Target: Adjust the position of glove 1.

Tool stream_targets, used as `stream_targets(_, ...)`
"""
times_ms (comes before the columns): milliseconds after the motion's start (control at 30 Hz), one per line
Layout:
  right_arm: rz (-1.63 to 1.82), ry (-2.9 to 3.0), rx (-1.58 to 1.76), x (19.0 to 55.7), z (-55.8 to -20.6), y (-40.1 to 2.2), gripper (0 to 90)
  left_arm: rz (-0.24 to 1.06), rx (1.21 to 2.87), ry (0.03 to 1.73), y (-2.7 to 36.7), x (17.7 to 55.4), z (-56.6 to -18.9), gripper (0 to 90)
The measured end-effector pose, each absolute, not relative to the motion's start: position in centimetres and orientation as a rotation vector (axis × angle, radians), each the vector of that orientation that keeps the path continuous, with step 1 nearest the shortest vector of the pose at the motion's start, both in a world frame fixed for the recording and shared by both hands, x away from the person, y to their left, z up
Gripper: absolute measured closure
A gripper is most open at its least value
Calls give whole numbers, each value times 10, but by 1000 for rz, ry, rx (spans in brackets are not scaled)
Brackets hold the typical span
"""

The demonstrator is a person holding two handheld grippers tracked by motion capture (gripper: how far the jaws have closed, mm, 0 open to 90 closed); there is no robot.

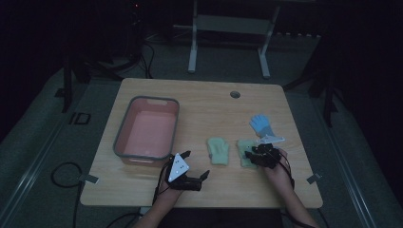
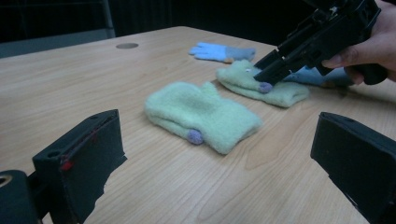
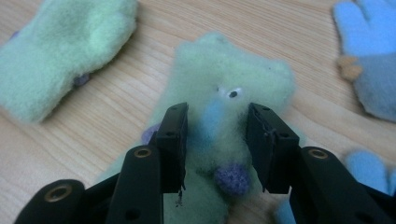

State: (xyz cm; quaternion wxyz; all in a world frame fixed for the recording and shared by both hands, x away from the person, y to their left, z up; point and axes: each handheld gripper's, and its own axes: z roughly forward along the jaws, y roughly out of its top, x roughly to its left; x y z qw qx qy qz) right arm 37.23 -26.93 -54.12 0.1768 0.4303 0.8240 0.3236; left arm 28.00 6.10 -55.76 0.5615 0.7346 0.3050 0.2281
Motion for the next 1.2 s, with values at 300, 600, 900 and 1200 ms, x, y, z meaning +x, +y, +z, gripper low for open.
stream_targets(300, 917, 2313, 1204, 370, -544, -267, 675, 544, 1733, 719, 60, 280, -558, 21)
stream_targets(600, 899, 2268, 1267, 368, -534, -259, 833, 544, 1731, 723, 61, 280, -558, 21)
stream_targets(900, 978, 2192, 1248, 363, -488, -240, 835, 541, 1735, 729, 60, 280, -557, 21)
stream_targets(1200, 1029, 2165, 1219, 359, -464, -202, 835, 562, 1744, 728, 59, 279, -557, 21)
